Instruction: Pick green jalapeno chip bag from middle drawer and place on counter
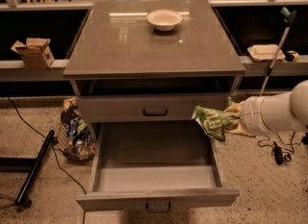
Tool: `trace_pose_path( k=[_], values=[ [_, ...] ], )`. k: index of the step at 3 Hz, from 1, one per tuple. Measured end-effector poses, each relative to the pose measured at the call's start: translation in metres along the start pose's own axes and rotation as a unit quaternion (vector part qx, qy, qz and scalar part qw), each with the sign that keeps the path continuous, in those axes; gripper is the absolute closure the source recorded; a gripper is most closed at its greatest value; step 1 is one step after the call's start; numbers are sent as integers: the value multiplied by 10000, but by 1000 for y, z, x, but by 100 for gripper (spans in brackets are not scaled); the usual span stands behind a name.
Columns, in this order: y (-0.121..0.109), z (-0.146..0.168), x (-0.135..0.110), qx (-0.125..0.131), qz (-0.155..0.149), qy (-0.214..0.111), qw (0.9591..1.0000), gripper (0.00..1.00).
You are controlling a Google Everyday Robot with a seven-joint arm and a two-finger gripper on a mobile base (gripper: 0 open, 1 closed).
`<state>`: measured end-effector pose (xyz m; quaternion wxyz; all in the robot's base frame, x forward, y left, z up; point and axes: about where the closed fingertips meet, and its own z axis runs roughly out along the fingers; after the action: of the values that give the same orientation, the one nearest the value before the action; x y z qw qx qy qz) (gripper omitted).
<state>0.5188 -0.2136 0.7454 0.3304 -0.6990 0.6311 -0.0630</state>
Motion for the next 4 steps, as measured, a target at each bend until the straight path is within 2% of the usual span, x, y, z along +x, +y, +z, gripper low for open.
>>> trace_pose_path(
  k=[1,3,4],
  values=[
    [-30,-48,-27,277,-634,48,9976,100],
    [-31,-48,-28,280,-683,55,9973,100],
    [-62,-63,-61,587,-1185,-172,9911,100]
  ],
)
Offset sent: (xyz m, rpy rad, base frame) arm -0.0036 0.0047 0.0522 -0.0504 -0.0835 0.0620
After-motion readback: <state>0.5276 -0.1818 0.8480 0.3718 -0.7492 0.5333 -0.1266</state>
